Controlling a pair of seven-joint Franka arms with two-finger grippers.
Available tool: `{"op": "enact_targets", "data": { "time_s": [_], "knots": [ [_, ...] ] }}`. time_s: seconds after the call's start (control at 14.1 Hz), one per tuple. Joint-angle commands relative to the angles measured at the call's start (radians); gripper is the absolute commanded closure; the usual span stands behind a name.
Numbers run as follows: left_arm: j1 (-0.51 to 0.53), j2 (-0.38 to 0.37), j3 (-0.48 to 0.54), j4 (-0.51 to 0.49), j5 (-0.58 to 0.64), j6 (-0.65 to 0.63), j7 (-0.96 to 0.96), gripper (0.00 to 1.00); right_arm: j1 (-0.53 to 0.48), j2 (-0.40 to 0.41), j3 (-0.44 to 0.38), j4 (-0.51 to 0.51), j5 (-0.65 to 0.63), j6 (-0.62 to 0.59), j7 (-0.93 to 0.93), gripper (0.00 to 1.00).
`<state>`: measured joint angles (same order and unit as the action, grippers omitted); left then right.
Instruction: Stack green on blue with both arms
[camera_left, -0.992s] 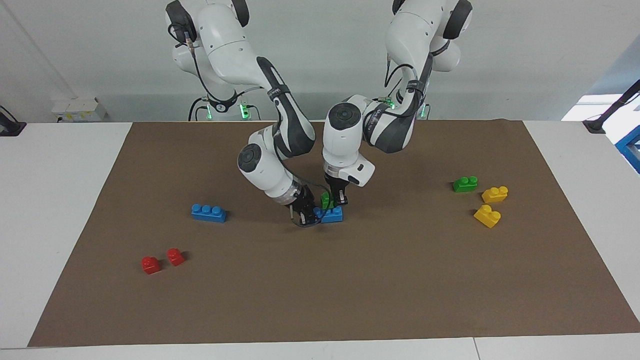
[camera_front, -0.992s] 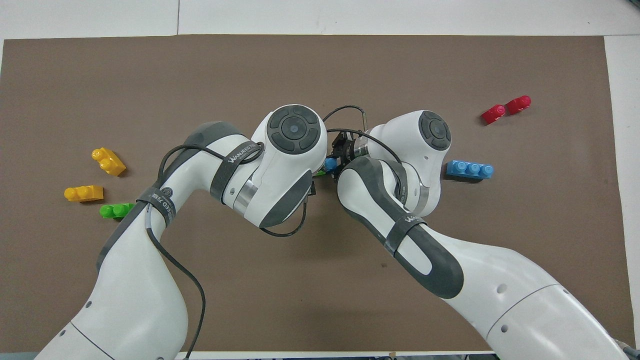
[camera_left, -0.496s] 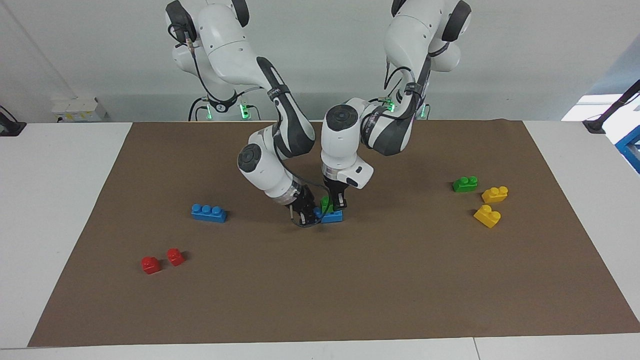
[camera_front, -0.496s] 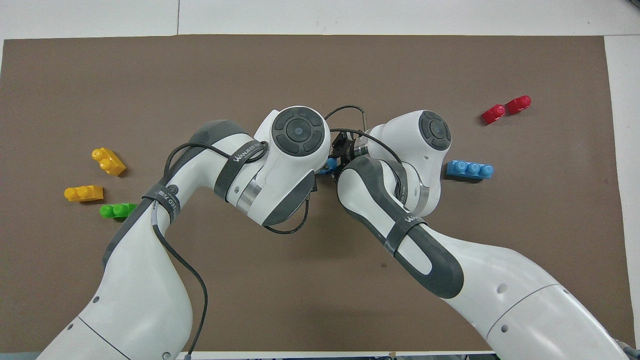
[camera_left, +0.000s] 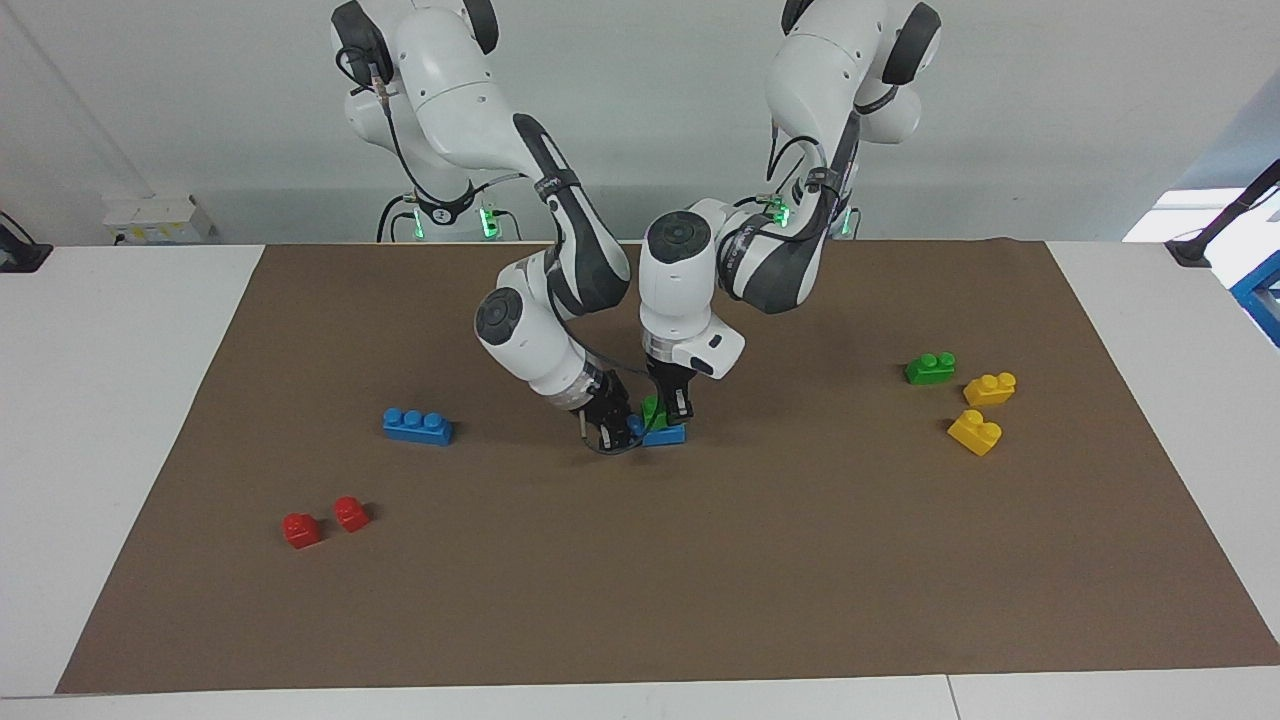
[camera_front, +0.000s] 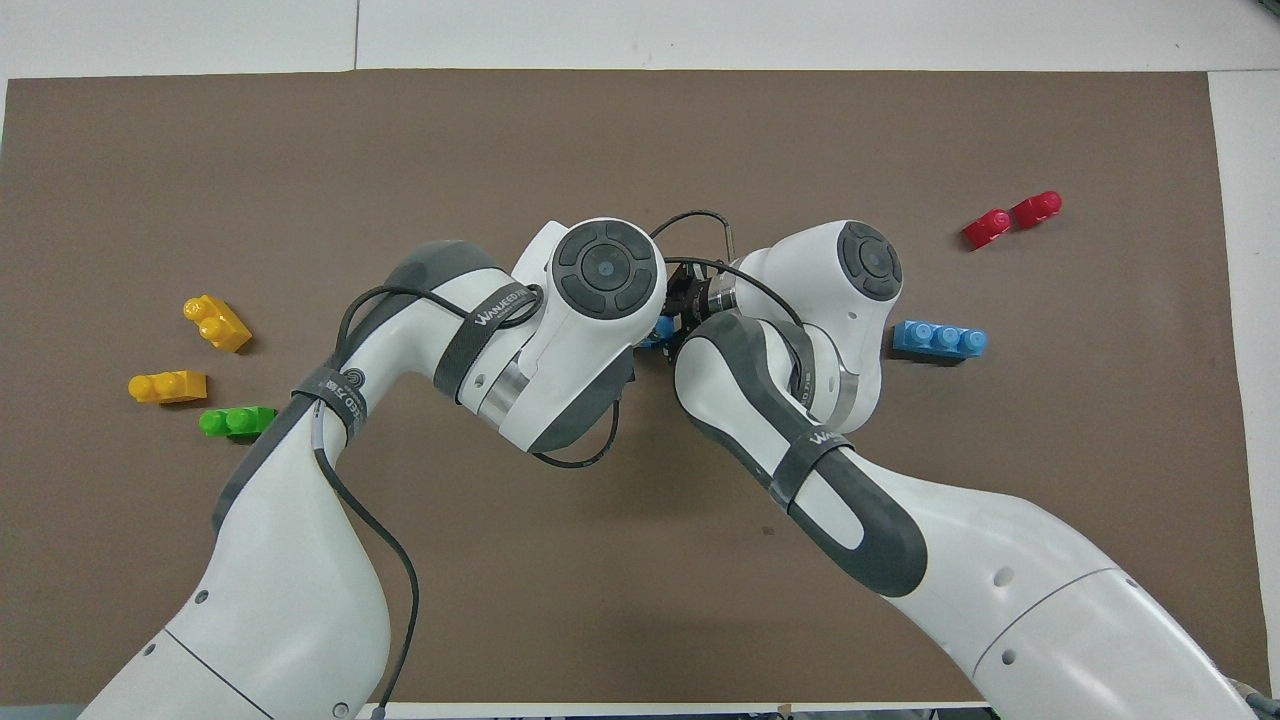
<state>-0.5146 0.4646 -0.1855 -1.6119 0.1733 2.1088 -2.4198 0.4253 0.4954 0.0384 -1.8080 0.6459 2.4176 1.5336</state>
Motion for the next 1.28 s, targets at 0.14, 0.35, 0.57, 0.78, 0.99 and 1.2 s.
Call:
{"op": "enact_targets", "data": {
  "time_s": [0.14, 0.35, 0.57, 0.78, 0.99, 1.2],
  "knots": [
    [-0.03, 0.017, 0.017, -0.065, 0.091, 0.085, -0.081, 1.0, -0.01, 0.0, -0.003, -0.031, 0.012, 0.006, -0.033, 1.0],
    [-0.039, 0.016, 0.017, -0.095, 0.089, 0.108, -0.084, 1.0, -0.013, 0.0, -0.003, -0.034, 0.011, 0.006, -0.035, 1.0],
    [-0.039, 0.016, 0.017, -0.089, 0.091, 0.106, -0.091, 1.0, -0.014, 0.0, -0.003, -0.037, 0.012, 0.006, -0.035, 1.0],
    [-0.039, 0.014, 0.015, -0.066, 0.103, 0.077, -0.085, 0.0, -0.017, -0.001, -0.003, -0.042, 0.012, 0.011, -0.033, 0.86],
    [-0.03, -0.009, 0.012, -0.068, 0.103, 0.062, -0.073, 0.0, -0.016, -0.001, -0.003, -0.042, 0.012, 0.017, -0.03, 0.07],
    [-0.019, -0.058, 0.011, -0.083, 0.095, 0.05, -0.052, 0.0, -0.016, -0.001, -0.003, -0.042, 0.012, 0.02, -0.026, 0.01]
  ]
}}
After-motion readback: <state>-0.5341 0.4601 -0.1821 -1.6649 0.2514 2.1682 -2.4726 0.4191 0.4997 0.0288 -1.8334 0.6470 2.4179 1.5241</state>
